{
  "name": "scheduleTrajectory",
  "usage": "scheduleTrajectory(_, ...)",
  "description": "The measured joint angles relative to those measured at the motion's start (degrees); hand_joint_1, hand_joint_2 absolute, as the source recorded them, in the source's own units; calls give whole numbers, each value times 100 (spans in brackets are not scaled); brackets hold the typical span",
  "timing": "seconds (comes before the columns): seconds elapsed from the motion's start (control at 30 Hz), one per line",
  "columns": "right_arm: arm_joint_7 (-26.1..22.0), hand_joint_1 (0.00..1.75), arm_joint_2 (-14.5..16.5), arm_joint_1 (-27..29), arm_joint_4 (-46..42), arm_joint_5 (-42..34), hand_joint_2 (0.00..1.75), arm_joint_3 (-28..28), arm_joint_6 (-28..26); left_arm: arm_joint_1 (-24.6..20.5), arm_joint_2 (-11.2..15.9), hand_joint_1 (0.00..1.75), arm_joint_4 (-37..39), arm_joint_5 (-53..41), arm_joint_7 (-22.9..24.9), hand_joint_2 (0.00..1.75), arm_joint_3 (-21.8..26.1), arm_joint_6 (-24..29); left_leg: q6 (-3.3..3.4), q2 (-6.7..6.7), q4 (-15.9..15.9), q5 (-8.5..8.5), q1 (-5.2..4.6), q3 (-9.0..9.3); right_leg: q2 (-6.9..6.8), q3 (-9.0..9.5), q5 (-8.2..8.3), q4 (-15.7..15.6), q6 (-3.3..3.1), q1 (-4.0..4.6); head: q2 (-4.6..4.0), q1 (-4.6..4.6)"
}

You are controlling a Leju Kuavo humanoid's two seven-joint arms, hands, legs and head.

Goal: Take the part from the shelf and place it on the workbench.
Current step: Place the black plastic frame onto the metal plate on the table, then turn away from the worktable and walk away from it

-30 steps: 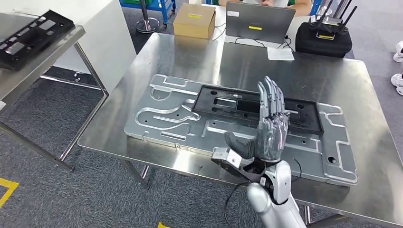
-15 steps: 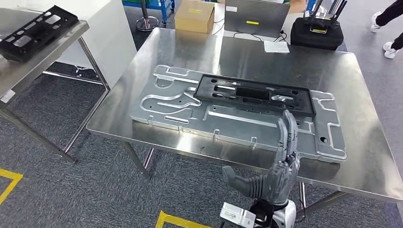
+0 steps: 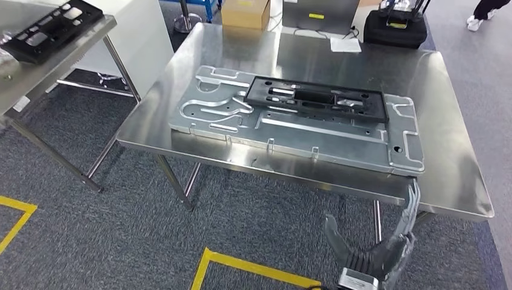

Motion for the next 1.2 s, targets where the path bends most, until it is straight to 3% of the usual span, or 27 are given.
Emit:
scheduleTrajectory(0.03, -26, 0, -4, 105, 14, -240, 44, -16, 8, 12, -4, 0, 0, 22, -4, 0, 24, 5, -30, -7, 147, -198, 7, -56, -13, -65, 70, -11, -42, -12, -1, -10)
scheduleTrajectory(0.07, -60, 0, -7, 201, 29, -416, 0, -44, 38, 19, -7, 0, 0, 39, -11, 0, 41, 9, -56, -11, 409, -501, 23, -133, -24, -142, 139, -13, -74, -21, -1, -24)
scheduleTrajectory(0.13, -112, 0, -9, 357, 63, -628, 0, -132, 174, 25, -16, 0, 0, 65, -28, 0, 61, 11, -109, -11, 1149, -1104, 45, -283, -27, -322, 274, 0, -95, -16, -1, -46)
scheduleTrajectory(0.17, -129, 0, -8, 411, 82, -699, 0, -189, 294, 24, -20, 0, 0, 72, -37, 0, 72, 12, -131, -11, 1456, -1221, 56, -302, -37, -418, 338, 16, -92, -13, -1, -46)
scheduleTrajectory(0.2, -144, 0, 1, 458, 104, -775, 0, -255, 454, 21, -23, 0, 0, 76, -42, 0, 86, 12, -147, -10, 1615, -1177, 64, -243, -53, -522, 398, 39, -86, -11, -1, -46)
scheduleTrajectory(0.23, -158, 0, 22, 509, 133, -843, 0, -343, 657, 19, -26, 0, 0, 83, -45, 0, 106, 12, -153, -7, 1580, -1018, 70, -93, -72, -627, 452, 71, -77, -11, -1, -46)
scheduleTrajectory(0.3, -151, 0, 92, 619, 210, -896, 0, -571, 1005, 7, -27, 0, 0, 101, -46, 0, 137, 12, -130, 50, 963, -742, 70, 476, -120, -805, 537, 146, -45, -9, -1, -48)
scheduleTrajectory(0.37, -40, 0, 156, 690, 316, -796, 0, -830, 1066, -16, -26, 0, 0, 109, -45, 0, 148, 12, -63, 139, 97, -838, 29, 1083, -187, -884, 608, 190, 14, -3, -1, -44)
scheduleTrajectory(0.4, 33, 0, 174, 704, 381, -736, 0, -945, 1017, -27, -26, 0, 0, 107, -45, 0, 149, 12, -24, 160, -175, -921, 1, 1240, -230, -892, 647, 190, 49, -6, -1, -44)
scheduleTrajectory(0.43, 111, 0, 188, 710, 458, -694, 0, -1050, 962, -31, -25, 0, 0, 98, -43, 0, 150, 13, 19, 141, -301, -938, -25, 1280, -276, -892, 691, 182, 85, -12, -1, -43)
scheduleTrajectory(0.5, 237, 0, 208, 711, 621, -659, 0, -1234, 890, -22, -30, 0, 0, 79, -39, 0, 150, 14, 119, 93, -339, -831, -13, 1199, -263, -918, 660, 213, 160, -29, -1, -43)
scheduleTrajectory(0.53, 294, 0, 215, 712, 711, -647, 0, -1333, 864, -15, -31, 0, 0, 69, -37, 0, 150, 14, 178, 80, -355, -766, -3, 1147, -196, -962, 506, 325, 189, -35, -1, -37)
scheduleTrajectory(0.63, 438, 0, 218, 709, 992, -398, 0, -1644, 745, -12, -29, 0, 0, 43, -39, 0, 150, 25, 278, 30, -340, -591, -9, 912, -7, -1214, -297, 1235, 227, -44, -1, -26)
scheduleTrajectory(0.67, 454, 0, 219, 702, 1102, -192, 0, -1754, 707, -11, -28, 0, 0, 25, -42, 0, 150, 37, 281, -4, -322, -538, -14, 820, 5, -1270, -420, 1562, 233, -44, -1, -26)
scheduleTrajectory(0.7, 436, 0, 219, 688, 1226, 38, 0, -1879, 682, -8, -28, 0, 0, 3, -44, 0, 150, 49, 274, -41, -300, -489, -15, 728, 10, -1265, -394, 1760, 237, -46, -1, -27)
scheduleTrajectory(0.73, 393, 0, 219, 668, 1388, 287, 0, -2033, 664, -4, -28, 0, 0, -20, -46, 0, 150, 63, 261, -84, -272, -443, -12, 639, 16, -1169, -251, 1765, 240, -49, -1, -27)
scheduleTrajectory(0.8, 284, 0, 219, 591, 1760, 650, 0, -2388, 635, -2, -30, 0, 0, -49, -46, 0, 149, 77, 218, -178, -195, -371, 2, 487, 100, -690, 67, 1184, 232, -70, -1, -26)
scheduleTrajectory(0.87, 201, 0, 220, 446, 2237, 877, 0, -2802, 599, -8, -31, 0, 0, -63, -62, 0, 147, 86, 160, -268, -98, -318, -3, 370, 263, -169, 44, 393, 205, -81, -1, -29)
scheduleTrajectory(0.9, 171, 0, 221, 350, 2482, 959, 0, -3001, 580, -11, -31, 0, 0, -68, -81, 0, 145, 95, 127, -308, -63, -289, -10, 327, 316, -35, -39, 157, 185, -80, -1, -30)
scheduleTrajectory(0.97, 157, 0, 228, 127, 3101, 1191, 0, -3464, 511, 0, -29, 0, 0, -114, -130, 0, 140, 142, 56, -375, -40, -230, -10, 269, 275, -1, -90, 32, 124, -74, -1, -31)
scheduleTrajectory(1.03, 186, 0, 243, -124, 3786, 1456, 0, -3983, 411, 21, -45, 0, 0, -192, -164, 0, 126, 202, 0, -316, 101, -342, 6, 185, 173, -33, -36, 16, 31, -83, -1, -41)
scheduleTrajectory(1.13, 282, 0, 260, -450, 4750, 1682, 0, -4782, 409, 31, -87, 0, 0, -244, -171, 0, 94, 248, -85, -129, 1057, -969, 34, -177, -16, -109, 36, 11, -48, -82, -1, -72)
scheduleTrajectory(1.17, 325, 0, 260, -556, 5045, 1686, 0, -5034, 483, 34, -96, 0, 0, -246, -159, 0, 86, 249, -109, -106, 1405, -1121, 44, -292, -84, -136, 52, 16, -50, -74, -1, -74)
scheduleTrajectory(1.2, 383, 0, 258, -677, 5354, 1637, 0, -5306, 601, 42, -104, 0, 0, -247, -140, 0, 83, 256, -122, -91, 1592, -1166, 52, -323, -145, -162, 65, 23, -45, -67, -1, -73)
